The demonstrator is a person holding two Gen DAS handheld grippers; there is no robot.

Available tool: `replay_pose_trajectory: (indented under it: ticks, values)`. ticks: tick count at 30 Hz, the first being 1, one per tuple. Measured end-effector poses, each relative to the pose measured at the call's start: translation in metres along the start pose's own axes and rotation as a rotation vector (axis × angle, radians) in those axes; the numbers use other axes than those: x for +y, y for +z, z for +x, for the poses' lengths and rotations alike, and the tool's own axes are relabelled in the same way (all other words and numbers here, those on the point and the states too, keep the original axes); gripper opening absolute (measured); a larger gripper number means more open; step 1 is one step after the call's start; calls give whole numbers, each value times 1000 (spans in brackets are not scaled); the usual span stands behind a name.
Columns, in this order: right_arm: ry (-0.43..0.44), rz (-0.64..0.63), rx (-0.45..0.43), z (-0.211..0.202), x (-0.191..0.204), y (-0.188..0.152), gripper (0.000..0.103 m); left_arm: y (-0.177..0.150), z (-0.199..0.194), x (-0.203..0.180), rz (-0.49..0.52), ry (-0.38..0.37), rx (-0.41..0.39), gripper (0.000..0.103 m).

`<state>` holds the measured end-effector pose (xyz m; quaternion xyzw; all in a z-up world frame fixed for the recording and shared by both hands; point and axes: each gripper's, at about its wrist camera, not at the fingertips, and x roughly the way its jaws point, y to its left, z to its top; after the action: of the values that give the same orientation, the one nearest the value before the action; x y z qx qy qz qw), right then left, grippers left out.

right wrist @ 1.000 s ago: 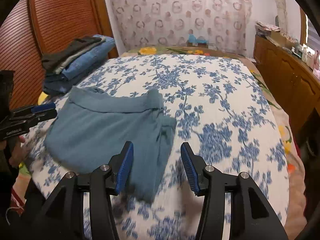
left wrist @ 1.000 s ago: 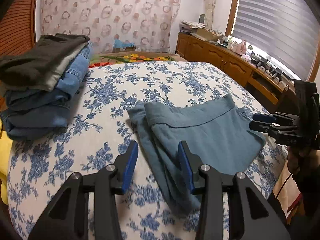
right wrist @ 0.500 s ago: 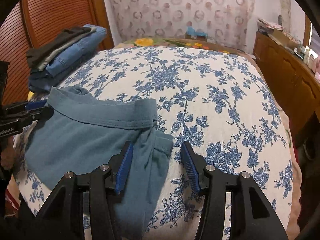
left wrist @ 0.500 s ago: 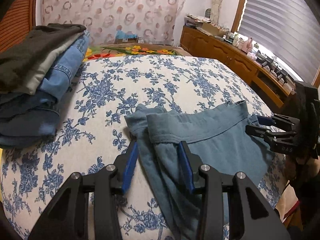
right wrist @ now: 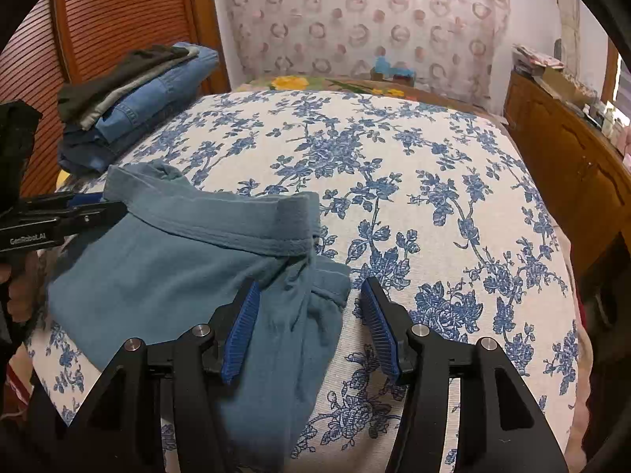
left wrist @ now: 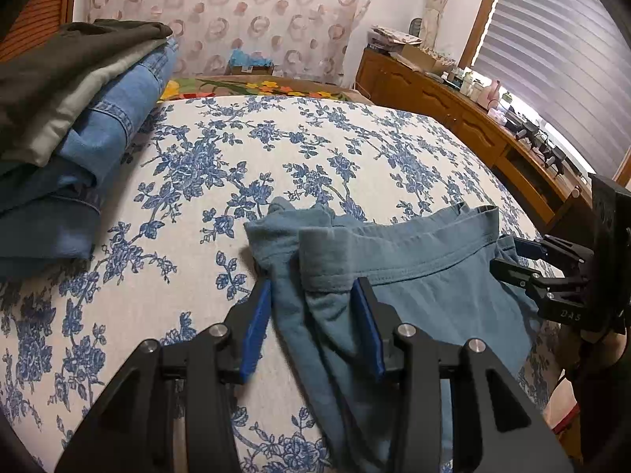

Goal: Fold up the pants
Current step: 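Close the left gripper on the folded teal shorts edge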

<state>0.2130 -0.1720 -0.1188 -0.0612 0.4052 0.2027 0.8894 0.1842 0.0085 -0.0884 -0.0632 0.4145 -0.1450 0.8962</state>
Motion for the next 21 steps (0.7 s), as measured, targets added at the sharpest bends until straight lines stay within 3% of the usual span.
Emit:
replay_pose_trajectory:
  ticks: [3, 5, 10, 14, 21]
  values:
    - [21, -4, -8, -1, 1, -1, 41, 0, 1, 0, -2, -3, -2, 40]
    - [34, -9, -8, -2, 3, -1, 32, 0, 1, -1, -4, -49, 1, 22]
    - [80, -31, 0, -2, 7, -1, 11, -1, -7, -5, 12, -62, -22, 10]
    - [66, -38, -18, -7, 11, -1, 7, -2, -22, -12, 34, -72, -68, 9]
    - [67, -50, -142, -45, 22, 13, 6, 7, -62, -28, 66, -88, -161, 8]
